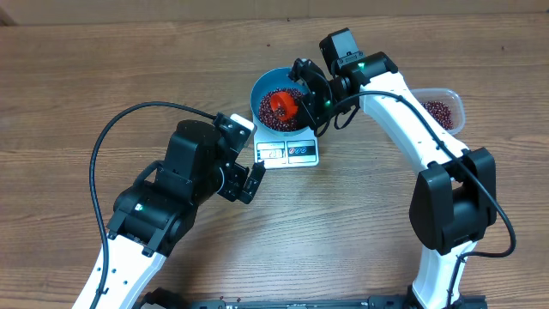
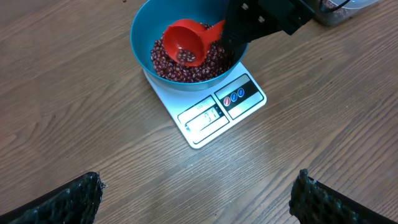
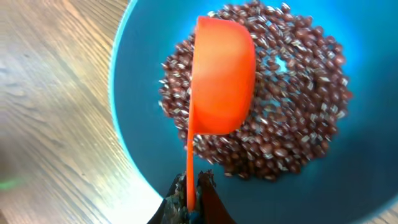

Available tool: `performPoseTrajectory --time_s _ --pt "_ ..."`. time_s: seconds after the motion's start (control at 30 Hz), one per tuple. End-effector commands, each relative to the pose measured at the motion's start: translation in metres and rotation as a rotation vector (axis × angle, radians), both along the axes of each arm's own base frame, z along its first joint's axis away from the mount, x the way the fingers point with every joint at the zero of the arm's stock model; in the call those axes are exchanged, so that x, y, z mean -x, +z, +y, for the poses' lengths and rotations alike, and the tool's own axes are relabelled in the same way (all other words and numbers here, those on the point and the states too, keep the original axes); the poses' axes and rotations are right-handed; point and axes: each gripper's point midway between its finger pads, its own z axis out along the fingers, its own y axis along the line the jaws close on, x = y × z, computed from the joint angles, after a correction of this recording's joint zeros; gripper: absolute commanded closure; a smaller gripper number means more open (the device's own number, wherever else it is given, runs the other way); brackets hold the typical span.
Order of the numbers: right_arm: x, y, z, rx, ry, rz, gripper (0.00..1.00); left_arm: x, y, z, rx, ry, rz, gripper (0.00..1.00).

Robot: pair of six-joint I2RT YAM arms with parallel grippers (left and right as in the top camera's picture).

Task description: Scoop item into bowl and weigh 150g on scale

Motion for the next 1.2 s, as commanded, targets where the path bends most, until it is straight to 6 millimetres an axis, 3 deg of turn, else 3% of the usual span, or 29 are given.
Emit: performPoseTrajectory --time_s 0.0,0.5,1.0,1.17 --pt "0.005 0.001 0.013 -0.080 0.035 0.029 0.96 0.000 0.007 -0.001 0.007 -0.014 -0.023 0.01" --pt "-0.006 0.020 -0.005 -0.257 -0.005 0.077 0.96 0.000 0.007 -0.001 0.007 -0.014 -0.023 0.00" --pt "-0.007 0.018 -0.007 -0.240 0.007 0.058 0.96 0.000 0.007 -0.001 0.007 -0.014 -0.023 0.00" --pt "-0.012 0.002 -0.016 -0.098 -0.073 0.049 0.96 0.000 0.007 -0.001 0.007 -0.014 -0.023 0.00"
